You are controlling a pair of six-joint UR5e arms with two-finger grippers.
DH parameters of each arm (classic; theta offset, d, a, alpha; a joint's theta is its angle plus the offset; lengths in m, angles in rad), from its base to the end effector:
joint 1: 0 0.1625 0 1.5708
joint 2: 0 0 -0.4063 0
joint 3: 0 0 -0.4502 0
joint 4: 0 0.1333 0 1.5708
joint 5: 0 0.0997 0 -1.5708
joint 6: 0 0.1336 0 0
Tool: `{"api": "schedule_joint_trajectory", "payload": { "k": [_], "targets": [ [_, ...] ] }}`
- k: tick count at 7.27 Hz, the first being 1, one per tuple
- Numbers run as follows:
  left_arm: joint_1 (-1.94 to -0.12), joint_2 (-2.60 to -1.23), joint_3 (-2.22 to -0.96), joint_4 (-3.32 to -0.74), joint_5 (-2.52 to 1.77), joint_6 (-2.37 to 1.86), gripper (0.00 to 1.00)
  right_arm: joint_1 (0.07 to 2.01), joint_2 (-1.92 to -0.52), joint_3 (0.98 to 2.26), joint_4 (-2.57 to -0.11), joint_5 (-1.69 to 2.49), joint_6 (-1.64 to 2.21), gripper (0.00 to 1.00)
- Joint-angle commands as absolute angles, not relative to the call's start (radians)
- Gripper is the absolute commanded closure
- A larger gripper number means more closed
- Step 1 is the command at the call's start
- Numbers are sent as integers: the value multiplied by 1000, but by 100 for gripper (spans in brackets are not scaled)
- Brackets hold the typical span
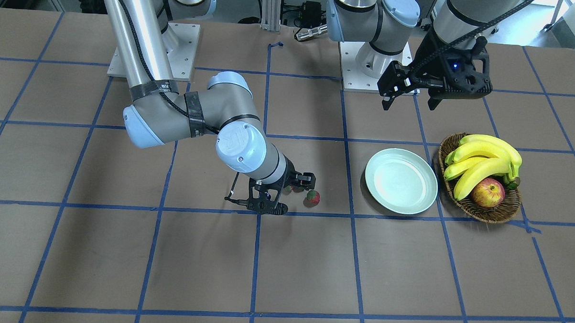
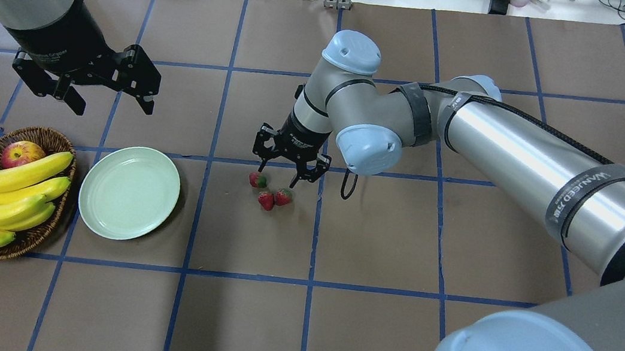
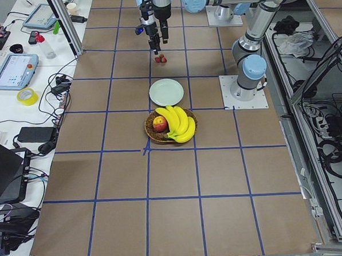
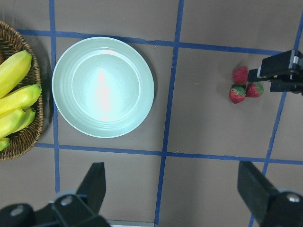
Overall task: Collect all strawberries into plate
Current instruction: 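Carry it to the other two strawberries and release it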
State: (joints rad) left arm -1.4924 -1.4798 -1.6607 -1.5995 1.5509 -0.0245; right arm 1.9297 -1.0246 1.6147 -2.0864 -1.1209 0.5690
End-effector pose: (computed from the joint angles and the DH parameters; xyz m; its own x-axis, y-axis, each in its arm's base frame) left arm -0.0957 -0.5183 0.4313 -0.9945 -0.1032 0.0192 -0.1027 0.9943 0.0281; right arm 0.4165 -0.5653 0.1318 -0.9086 0.2621 -0.3252 0.1653 0.9407 0.2964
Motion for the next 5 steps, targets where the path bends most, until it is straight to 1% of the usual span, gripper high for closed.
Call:
{"api": "schedule_joint_trajectory", "payload": {
  "k": [1,2,4,5],
  "targets": [
    [-1491,-1473,-1655,-1598,1549,-25,0,1930,-1029,1615,-2083,-1123,565,24],
    [-1493,-1476,-1654,-1600,1554,-23,0,1930,-1044,1612,-2073,-1179,561,23],
    [-1488,-1471,-1631,-1595,1517,-23,0,1904,-1162,1600,-1969,-1341,502,9],
    [-1493,-1486,-1625,-1594,1508,-28,0,1860,-1227,1595,-1906,-1442,493,0]
  ]
}}
